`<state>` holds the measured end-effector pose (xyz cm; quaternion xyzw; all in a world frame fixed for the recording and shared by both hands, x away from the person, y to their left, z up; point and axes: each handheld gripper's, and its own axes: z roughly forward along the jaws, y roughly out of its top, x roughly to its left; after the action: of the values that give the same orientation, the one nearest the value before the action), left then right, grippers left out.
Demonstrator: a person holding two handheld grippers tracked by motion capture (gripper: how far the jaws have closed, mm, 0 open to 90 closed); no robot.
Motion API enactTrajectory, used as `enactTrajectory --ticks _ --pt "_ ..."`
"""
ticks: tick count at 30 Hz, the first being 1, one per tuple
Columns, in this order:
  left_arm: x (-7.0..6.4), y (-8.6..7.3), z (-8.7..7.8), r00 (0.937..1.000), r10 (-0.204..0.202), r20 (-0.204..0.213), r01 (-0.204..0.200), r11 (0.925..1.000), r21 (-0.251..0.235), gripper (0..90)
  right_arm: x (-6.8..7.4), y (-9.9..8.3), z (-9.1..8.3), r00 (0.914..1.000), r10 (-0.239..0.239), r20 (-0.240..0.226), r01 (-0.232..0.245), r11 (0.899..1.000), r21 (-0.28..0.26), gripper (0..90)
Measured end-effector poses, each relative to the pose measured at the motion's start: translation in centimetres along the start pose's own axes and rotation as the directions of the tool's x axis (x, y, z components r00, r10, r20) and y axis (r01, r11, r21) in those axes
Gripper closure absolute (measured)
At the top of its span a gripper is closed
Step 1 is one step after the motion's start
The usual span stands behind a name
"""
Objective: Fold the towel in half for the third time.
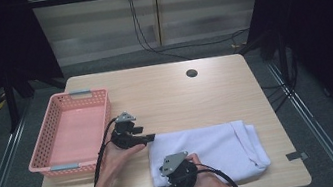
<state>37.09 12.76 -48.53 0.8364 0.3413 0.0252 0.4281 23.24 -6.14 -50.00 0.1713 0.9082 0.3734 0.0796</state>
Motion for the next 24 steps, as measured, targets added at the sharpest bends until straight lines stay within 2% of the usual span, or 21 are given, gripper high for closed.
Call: enactTrajectory --ticks 2,5,6,8,11,13,14,16,20,21,23,24 --pt "0.0 -0.1 0.6 0.9997 0.023 -0.005 -0.023 0.9992 0.033 35.1 0.0 0.0 -0.1 0.9999 0.010 0.008 -0.010 1.000 0.002 43.9" --pt "0.4 -0.3 1.3 0.9999 0.005 -0.012 -0.004 0.9984 0.057 34.2 0.0 0.0 -0.1 0.9996 0.013 0.024 -0.013 1.000 0.001 47.2" --pt "0.4 -0.3 1.4 0.9998 0.019 -0.011 -0.018 0.9979 0.063 34.3 0.0 0.1 -0.1 0.9995 0.014 0.029 -0.014 1.000 0.003 48.3" --pt "0.7 -0.4 1.4 0.9999 -0.001 0.013 0.000 0.9978 0.067 33.5 0.1 0.2 -0.1 0.9992 0.016 0.037 -0.017 1.000 0.020 49.8" --pt "0.8 -0.6 1.6 1.0000 -0.003 0.009 0.002 0.9979 0.065 35.3 -0.3 0.3 -0.2 0.9979 0.019 0.062 -0.020 1.000 0.019 63.8" --pt "0.6 -0.7 1.6 0.9993 0.016 0.033 -0.019 0.9972 0.073 45.0 -0.3 0.3 -0.2 0.9974 0.017 0.071 -0.018 1.000 0.020 65.5" --pt "0.4 -0.7 1.8 0.9977 0.036 0.058 -0.040 0.9962 0.077 51.4 -0.3 0.3 -0.2 0.9971 0.011 0.075 -0.012 1.000 0.024 66.6" --pt "-0.2 -0.7 2.0 0.9931 0.078 0.088 -0.086 0.9926 0.086 70.0 -0.4 0.4 -0.2 0.9963 0.018 0.084 -0.020 0.999 0.028 70.1" --pt "0.6 -0.7 1.7 0.9913 0.020 0.130 -0.030 0.9970 0.072 79.8 -0.6 0.6 -0.2 0.9961 0.040 0.078 -0.043 0.998 0.041 72.3" --pt "0.6 -0.7 1.6 0.9916 0.019 0.128 -0.029 0.9969 0.074 81.2 -0.6 0.6 -0.3 0.9952 0.066 0.072 -0.069 0.997 0.044 73.2" --pt "0.5 -0.5 1.5 0.9904 0.003 0.138 -0.011 0.9982 0.058 82.4 -0.9 0.7 -0.4 0.9960 0.065 0.060 -0.068 0.997 0.045 74.7" --pt "0.6 -0.4 1.3 0.9889 -0.004 0.149 -0.003 0.9989 0.047 82.6 -1.1 0.7 -0.5 0.9949 0.089 0.047 -0.091 0.995 0.037 75.2"
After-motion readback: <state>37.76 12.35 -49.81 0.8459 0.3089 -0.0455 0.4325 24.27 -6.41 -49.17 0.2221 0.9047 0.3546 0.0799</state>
